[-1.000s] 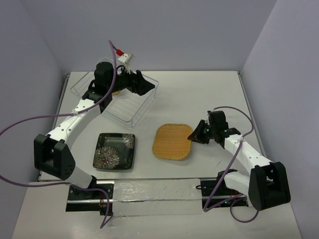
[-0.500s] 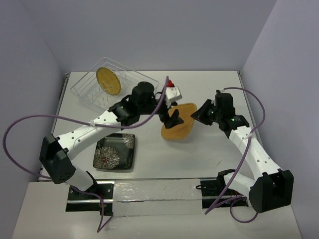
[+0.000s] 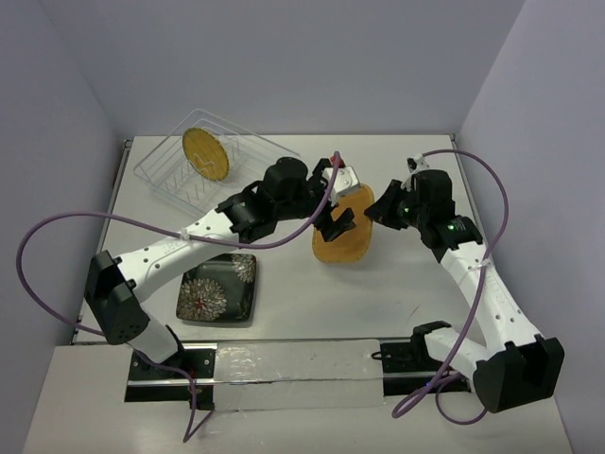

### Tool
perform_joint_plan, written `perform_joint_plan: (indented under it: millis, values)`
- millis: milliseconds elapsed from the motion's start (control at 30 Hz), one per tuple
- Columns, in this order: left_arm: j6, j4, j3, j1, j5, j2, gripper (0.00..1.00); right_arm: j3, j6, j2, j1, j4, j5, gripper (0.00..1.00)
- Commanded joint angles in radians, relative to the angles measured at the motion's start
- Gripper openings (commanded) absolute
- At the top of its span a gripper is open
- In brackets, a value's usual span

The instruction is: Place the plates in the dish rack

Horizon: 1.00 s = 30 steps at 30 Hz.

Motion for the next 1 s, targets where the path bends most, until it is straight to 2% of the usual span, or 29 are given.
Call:
perform_joint_plan:
  millis: [0,100,167,267,467,733,833,900,967]
  values:
    - [0.1,0.026,0.061,0.11,0.108,-0.067,0.99,0.057,-0.175,-0.072,0.007,0.067,-0.156,0.0]
    - [0.306,-0.17,0.194,0.2,0.291,-0.007,0.99,0.044,-0.291,-0.1,0.023,0.069,-0.239,0.0]
    - [0.519,-0.3,0.264,0.211,0.341,0.025,0.99,0.048,-0.347,-0.112,0.044,0.07,-0.264,0.0]
    - [0.677,-0.453,0.316,0.211,0.382,0.064,0.99,0.056,-0.369,-0.125,0.073,0.075,-0.255,0.0]
    - [0.89,-0.724,0.461,0.21,0.514,0.149,0.99,0.103,-0.425,-0.098,0.124,0.087,-0.256,0.0]
    - [0.935,-0.747,0.481,0.195,0.481,0.191,0.99,0.192,-0.502,0.002,0.209,0.064,-0.242,0.0]
    - [0.976,-0.762,0.47,0.157,0.427,0.19,0.99,0.263,-0.558,0.043,0.254,0.025,-0.183,0.0]
    - [0.981,-0.764,0.462,0.142,0.391,0.187,0.96,0.292,-0.58,0.071,0.268,0.001,-0.168,0.0]
    - [0.985,-0.767,0.455,0.13,0.348,0.187,0.85,0.315,-0.6,0.09,0.284,-0.024,-0.147,0.0]
